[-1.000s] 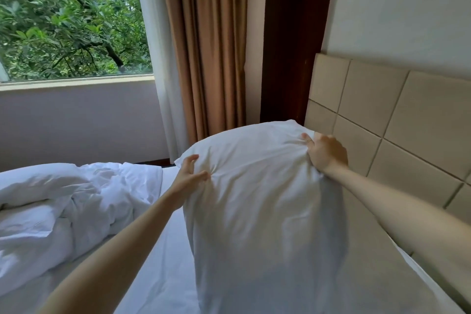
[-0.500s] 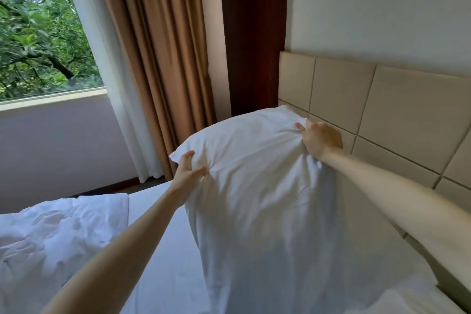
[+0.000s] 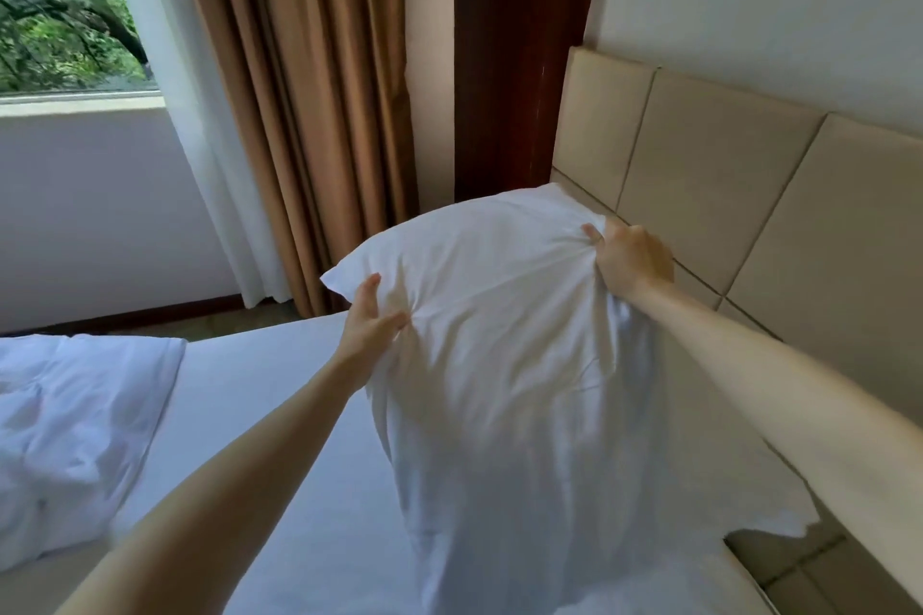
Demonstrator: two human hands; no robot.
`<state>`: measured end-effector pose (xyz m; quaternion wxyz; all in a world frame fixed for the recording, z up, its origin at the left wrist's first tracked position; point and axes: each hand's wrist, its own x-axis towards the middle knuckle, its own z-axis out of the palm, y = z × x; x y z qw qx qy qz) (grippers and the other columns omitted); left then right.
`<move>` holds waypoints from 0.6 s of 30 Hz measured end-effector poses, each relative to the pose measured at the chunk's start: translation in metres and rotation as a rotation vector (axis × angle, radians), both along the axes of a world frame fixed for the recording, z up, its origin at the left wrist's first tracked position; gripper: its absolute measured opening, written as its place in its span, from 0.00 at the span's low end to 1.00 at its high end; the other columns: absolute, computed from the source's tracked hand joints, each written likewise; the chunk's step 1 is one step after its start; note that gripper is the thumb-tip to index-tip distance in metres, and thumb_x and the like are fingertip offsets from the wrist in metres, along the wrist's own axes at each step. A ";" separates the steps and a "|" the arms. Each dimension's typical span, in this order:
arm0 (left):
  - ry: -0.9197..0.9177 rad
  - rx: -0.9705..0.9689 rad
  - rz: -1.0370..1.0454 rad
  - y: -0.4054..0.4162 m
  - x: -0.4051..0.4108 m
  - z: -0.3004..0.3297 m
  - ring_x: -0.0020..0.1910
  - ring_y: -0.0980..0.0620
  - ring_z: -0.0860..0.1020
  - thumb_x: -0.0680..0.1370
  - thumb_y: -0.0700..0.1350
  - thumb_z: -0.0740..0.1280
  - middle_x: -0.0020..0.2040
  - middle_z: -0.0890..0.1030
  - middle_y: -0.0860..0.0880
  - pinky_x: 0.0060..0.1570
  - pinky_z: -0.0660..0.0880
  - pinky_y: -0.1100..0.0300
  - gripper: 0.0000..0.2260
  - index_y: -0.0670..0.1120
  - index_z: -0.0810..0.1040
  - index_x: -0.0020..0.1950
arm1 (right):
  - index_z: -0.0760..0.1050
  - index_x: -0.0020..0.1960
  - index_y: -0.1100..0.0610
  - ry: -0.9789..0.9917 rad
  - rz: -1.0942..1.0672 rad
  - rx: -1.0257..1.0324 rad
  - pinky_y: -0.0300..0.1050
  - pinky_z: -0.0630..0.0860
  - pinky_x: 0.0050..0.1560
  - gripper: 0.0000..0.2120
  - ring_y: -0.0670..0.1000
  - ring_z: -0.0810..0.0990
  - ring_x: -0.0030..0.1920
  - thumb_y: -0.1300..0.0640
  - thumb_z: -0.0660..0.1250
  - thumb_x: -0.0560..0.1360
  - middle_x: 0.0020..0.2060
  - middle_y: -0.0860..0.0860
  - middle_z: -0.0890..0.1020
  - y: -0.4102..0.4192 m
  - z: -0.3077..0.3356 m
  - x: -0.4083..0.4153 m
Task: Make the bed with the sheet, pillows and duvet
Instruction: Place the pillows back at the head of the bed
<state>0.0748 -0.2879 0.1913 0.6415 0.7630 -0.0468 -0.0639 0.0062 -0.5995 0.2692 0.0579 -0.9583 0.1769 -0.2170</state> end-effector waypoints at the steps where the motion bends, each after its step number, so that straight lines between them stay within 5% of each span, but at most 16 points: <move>1: 0.005 0.004 0.000 -0.013 0.010 -0.003 0.70 0.48 0.66 0.74 0.36 0.66 0.74 0.62 0.51 0.65 0.69 0.52 0.34 0.53 0.58 0.77 | 0.71 0.53 0.63 -0.002 0.002 0.009 0.50 0.69 0.41 0.23 0.63 0.78 0.46 0.46 0.47 0.83 0.46 0.63 0.80 -0.013 -0.005 0.012; 13: 0.077 0.022 -0.006 -0.132 0.152 -0.088 0.72 0.49 0.64 0.75 0.37 0.66 0.75 0.62 0.52 0.61 0.65 0.59 0.36 0.52 0.55 0.78 | 0.69 0.64 0.64 0.050 -0.017 0.032 0.52 0.71 0.45 0.24 0.65 0.78 0.51 0.46 0.48 0.83 0.50 0.67 0.79 -0.133 -0.089 0.170; 18: 0.058 0.095 -0.039 -0.158 0.204 -0.156 0.74 0.50 0.61 0.76 0.39 0.67 0.77 0.59 0.52 0.68 0.61 0.58 0.36 0.51 0.53 0.79 | 0.71 0.56 0.64 0.069 -0.016 -0.021 0.48 0.64 0.39 0.22 0.62 0.79 0.47 0.46 0.48 0.83 0.48 0.64 0.80 -0.163 -0.149 0.214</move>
